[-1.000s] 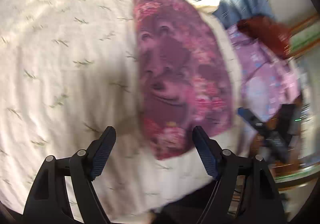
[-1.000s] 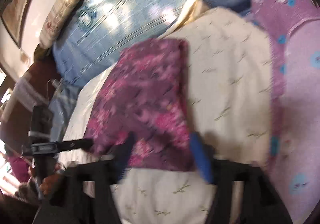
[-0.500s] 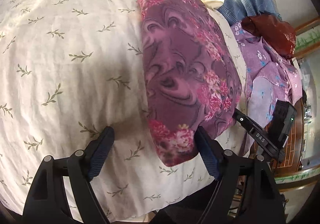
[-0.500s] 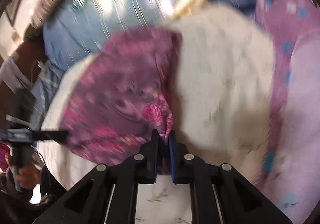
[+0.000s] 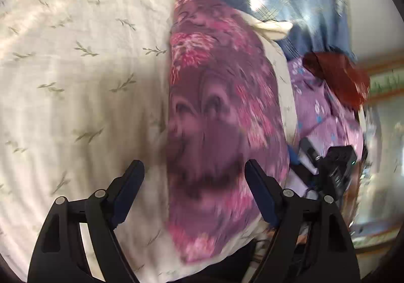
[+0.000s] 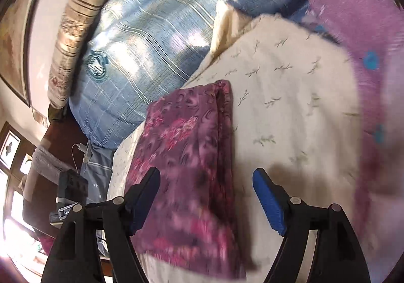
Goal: Fold small clothes
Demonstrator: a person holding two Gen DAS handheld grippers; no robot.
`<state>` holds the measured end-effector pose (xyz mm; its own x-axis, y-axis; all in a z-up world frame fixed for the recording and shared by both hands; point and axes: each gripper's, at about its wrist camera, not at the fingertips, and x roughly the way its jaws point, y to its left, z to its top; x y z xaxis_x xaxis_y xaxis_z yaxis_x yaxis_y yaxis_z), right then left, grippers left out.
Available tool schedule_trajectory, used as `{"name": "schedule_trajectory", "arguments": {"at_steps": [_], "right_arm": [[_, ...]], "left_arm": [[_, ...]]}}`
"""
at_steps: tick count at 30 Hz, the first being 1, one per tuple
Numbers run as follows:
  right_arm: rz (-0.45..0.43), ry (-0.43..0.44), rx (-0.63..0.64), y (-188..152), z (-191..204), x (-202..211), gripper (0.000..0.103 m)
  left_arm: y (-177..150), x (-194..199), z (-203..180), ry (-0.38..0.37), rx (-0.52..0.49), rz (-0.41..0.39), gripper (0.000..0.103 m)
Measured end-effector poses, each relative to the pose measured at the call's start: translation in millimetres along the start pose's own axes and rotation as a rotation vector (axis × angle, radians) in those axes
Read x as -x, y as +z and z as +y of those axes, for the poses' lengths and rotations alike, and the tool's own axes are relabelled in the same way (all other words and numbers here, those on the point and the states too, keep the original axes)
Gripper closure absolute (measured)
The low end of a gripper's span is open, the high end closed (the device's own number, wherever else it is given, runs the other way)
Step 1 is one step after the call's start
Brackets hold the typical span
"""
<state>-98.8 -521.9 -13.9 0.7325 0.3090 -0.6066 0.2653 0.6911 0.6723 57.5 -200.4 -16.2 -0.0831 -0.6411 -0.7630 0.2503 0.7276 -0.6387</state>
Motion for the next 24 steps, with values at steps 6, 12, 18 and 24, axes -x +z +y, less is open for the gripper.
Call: {"name": "schedule_trajectory", "arguments": {"at_steps": [6, 12, 18, 24], "right_arm": [[0.099, 0.138, 0.012, -0.1, 2.6, -54.8, 0.058], [0.102, 0.115, 0.004, -5.5, 11.2, -55.1, 0.071], [0.113, 0.161, 0.056, -9.7, 62.3, -55.3, 0.074], [0.148, 0.262, 0.108, -22.2, 134.4, -88.2, 0.074]], "left_arm": [[20.7, -25.0, -3.7, -0.077, 0.059, 0.006, 0.021], [17.2, -17.4, 3.2, -0.104, 0.079, -0.029, 0.064], [4.2, 19.9, 8.4, -0.077, 0.038, -0.096, 0.068], [4.4, 97.9, 51.0, -0.070, 0.087, -0.246, 0.068]]}}
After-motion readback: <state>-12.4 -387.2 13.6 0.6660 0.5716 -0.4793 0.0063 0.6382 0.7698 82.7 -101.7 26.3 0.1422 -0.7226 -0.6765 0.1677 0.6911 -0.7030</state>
